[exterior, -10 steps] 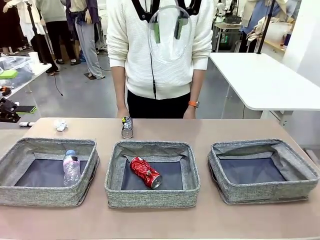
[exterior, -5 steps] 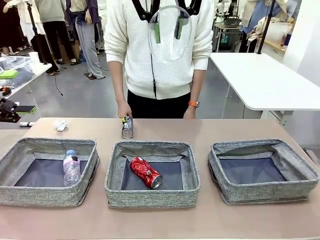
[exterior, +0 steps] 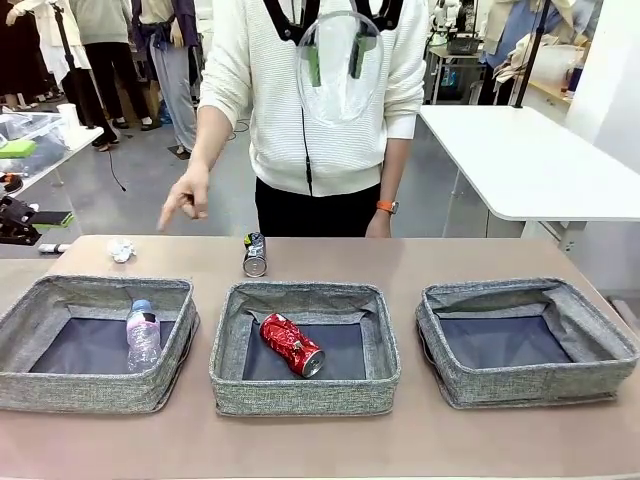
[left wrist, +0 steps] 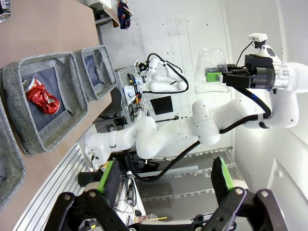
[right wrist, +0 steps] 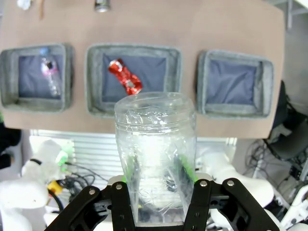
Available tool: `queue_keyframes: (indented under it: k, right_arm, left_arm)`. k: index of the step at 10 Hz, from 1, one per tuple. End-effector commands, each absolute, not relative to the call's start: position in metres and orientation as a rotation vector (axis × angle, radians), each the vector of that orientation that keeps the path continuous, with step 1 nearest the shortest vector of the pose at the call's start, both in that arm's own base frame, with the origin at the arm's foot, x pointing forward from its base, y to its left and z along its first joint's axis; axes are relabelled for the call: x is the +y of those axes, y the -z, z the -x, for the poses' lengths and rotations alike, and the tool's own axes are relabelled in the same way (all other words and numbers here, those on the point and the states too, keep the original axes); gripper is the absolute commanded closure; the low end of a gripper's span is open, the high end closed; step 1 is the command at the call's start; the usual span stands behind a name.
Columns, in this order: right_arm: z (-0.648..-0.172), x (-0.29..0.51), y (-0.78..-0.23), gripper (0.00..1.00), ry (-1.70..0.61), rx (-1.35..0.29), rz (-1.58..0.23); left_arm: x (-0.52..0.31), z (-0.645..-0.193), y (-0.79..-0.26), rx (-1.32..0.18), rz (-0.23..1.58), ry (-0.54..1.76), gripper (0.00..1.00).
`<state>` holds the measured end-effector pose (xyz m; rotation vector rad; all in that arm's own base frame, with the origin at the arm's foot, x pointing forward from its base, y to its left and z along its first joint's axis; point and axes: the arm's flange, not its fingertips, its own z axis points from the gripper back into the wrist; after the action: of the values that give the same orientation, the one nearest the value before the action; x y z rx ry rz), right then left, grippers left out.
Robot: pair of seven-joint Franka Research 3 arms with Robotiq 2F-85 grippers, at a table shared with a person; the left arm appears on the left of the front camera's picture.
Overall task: Sort the waste into the appropriate baskets.
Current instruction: Place the picked waste into the Fabric basket indicated by the person.
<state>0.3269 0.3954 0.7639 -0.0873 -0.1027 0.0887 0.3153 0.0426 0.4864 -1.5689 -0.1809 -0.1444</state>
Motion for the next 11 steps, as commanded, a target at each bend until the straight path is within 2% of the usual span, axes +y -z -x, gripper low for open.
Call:
queue_keyframes:
  k: [1,6,7,8,9,11]
  right_arm:
    - [-0.324,0.395,-0.765,0.59,-0.089,-0.105,0.081]
    - [-0.327,0.395,-0.764,0.59,-0.089,-0.103,0.087]
    - [-0.331,0.407,-0.744,0.59,-0.240,-0.126,-0.011]
    - [-0.330,0.430,-0.722,0.59,-0.452,-0.190,-0.136]
    - [-0.328,0.455,-0.701,0.59,-0.634,-0.204,-0.246]
    - [-0.327,0.521,-0.638,0.59,-0.761,-0.256,-0.265]
  left_arm:
    - [0.043,-0.314,-0.488,-0.192,1.576,0.165,0.02]
    - [0.043,-0.315,-0.486,-0.181,1.569,0.144,0.00]
    - [0.057,-0.306,-0.503,-0.162,1.340,0.213,0.02]
    - [0.091,-0.293,-0.518,-0.155,1.107,0.172,0.02]
    - [0.118,-0.283,-0.522,-0.168,1.028,0.113,0.02]
    - [0.180,-0.252,-0.520,-0.230,1.026,-0.035,0.02]
